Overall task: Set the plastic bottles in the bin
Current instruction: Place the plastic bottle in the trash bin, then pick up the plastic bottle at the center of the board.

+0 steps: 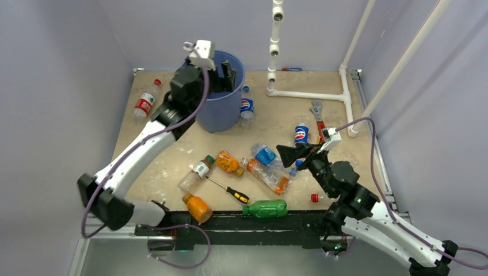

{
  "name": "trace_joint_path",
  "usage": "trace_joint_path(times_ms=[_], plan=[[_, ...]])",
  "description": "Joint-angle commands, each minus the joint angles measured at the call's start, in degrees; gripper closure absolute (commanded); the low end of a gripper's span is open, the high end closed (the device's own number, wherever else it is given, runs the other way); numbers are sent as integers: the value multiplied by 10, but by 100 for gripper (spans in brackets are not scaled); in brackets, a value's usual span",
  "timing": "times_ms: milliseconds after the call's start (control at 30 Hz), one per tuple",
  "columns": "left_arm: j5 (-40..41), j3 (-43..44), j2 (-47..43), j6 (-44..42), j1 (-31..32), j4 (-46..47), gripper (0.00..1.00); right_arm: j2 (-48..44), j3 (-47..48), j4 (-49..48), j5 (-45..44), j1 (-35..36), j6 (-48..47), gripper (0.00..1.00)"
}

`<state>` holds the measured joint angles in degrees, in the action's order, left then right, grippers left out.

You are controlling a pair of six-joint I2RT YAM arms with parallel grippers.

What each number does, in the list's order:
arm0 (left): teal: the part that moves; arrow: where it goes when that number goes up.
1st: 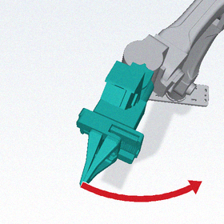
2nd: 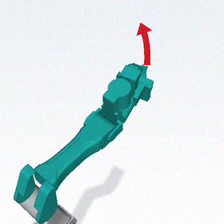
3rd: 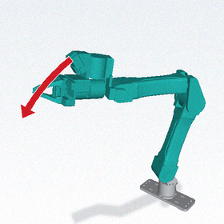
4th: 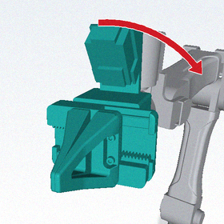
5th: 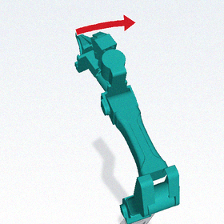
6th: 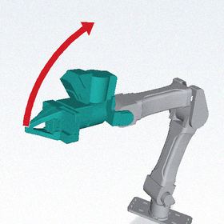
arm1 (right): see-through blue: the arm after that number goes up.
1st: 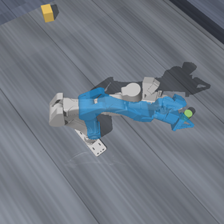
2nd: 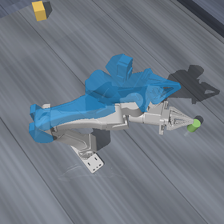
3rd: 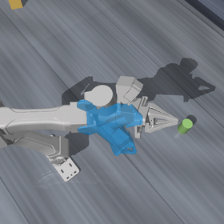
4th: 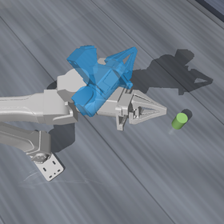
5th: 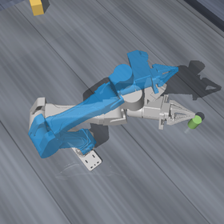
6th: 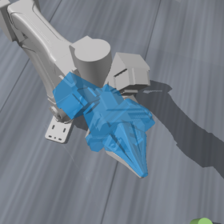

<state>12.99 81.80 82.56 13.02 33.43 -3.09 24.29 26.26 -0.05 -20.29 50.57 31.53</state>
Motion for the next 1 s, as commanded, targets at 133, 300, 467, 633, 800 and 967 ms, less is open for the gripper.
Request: trace_joint_path(times_ms=[133, 300, 467, 633, 800, 967], plan=[[95, -160, -267, 121, -2, -70, 2, 81, 95, 238, -288, 1, 164, 1], [43, -307, -386, 120, -1, -32, 3, 166, 125, 249, -328, -21, 180, 1], [23, -382, -426, 160, -1, -52, 9, 230, 107, 144, -176, -184, 121, 1], [-10, -382, -442, 163, -1, -77, 11, 301, 70, 79, -80, -277, 108, 3], [5, -382, -462, 158, 3, -90, 11, 315, 22, 29, -39, -278, 106, 11], [-24, -382, -455, 164, 3, -85, 11, 348, 19, 25, -17, -278, 95, 6]])
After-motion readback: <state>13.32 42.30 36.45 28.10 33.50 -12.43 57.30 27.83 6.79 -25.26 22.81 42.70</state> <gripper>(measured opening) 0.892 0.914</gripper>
